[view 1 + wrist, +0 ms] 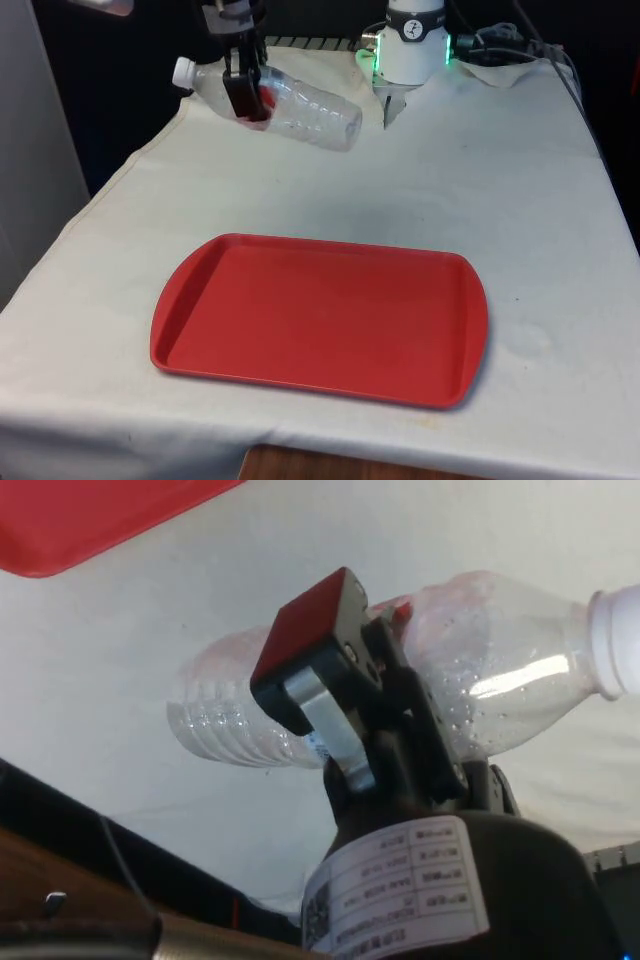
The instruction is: Place the bottle upright on the tray.
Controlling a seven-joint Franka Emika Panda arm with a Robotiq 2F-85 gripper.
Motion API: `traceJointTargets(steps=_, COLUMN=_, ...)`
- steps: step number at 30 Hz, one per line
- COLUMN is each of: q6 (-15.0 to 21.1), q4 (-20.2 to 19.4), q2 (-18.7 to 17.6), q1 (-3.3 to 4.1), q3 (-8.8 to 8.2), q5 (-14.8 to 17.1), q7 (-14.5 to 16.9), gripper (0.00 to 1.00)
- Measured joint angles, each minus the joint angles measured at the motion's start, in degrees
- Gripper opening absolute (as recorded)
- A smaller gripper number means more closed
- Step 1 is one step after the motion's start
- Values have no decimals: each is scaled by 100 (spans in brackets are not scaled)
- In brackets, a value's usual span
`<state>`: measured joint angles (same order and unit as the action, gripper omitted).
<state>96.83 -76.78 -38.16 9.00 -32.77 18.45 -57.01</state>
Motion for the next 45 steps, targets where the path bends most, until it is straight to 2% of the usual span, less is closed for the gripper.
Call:
traceJointTargets(steps=25, q6=17, q4=481, q2=-258, q1=29, q3=0, q5=-854, q7=-762, gripper=32)
traceJointTargets(steps=31, q6=17, q4=567, q2=-309, q1=52, q3=0, q5=-1031, q7=-900, gripper=32)
traceJointTargets(steps=34, q6=17, q4=602, q2=-332, q1=86, q3=0, q5=-1197, q7=-1008, gripper=32)
traceJointTargets(steps=39, q6=17, q4=659, q2=-384, q1=115, q3=11, q5=-1358, q7=-1094, gripper=32)
traceJointTargets(steps=45, q6=11, q4=722, q2=-435, q1=115, q3=0, q5=-1381, q7=-1094, gripper=32)
